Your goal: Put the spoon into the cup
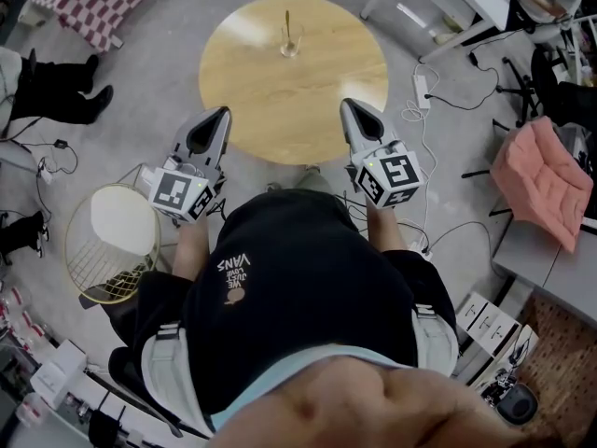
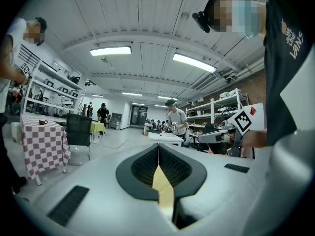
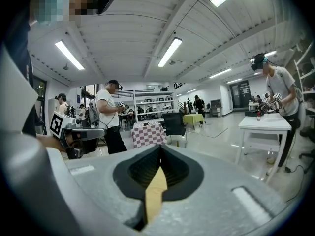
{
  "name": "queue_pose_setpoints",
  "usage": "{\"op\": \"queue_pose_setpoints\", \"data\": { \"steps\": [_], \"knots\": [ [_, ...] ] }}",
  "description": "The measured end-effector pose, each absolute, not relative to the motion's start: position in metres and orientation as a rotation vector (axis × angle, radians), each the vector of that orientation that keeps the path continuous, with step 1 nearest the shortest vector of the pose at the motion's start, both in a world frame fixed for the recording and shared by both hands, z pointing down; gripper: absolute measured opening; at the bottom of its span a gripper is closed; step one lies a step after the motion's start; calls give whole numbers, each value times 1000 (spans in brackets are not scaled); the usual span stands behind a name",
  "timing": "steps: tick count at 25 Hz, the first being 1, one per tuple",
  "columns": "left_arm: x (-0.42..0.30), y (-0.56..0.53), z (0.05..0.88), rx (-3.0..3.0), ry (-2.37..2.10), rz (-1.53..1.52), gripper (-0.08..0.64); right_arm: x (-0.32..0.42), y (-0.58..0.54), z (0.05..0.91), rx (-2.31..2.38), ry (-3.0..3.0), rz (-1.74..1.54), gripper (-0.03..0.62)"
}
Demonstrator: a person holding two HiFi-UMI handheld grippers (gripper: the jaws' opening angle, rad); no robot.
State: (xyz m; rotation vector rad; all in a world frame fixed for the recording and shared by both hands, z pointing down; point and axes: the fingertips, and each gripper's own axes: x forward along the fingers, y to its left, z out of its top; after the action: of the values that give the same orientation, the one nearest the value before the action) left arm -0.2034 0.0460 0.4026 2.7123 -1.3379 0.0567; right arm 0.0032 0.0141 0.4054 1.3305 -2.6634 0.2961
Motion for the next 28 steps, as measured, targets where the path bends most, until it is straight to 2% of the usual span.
{"op": "queue_pose_setpoints", "data": {
  "steps": [28],
  "knots": [
    [-200,71,400,2723,-1302,27,8,-2,45,408,1317,-2631,262,-3]
  ]
}}
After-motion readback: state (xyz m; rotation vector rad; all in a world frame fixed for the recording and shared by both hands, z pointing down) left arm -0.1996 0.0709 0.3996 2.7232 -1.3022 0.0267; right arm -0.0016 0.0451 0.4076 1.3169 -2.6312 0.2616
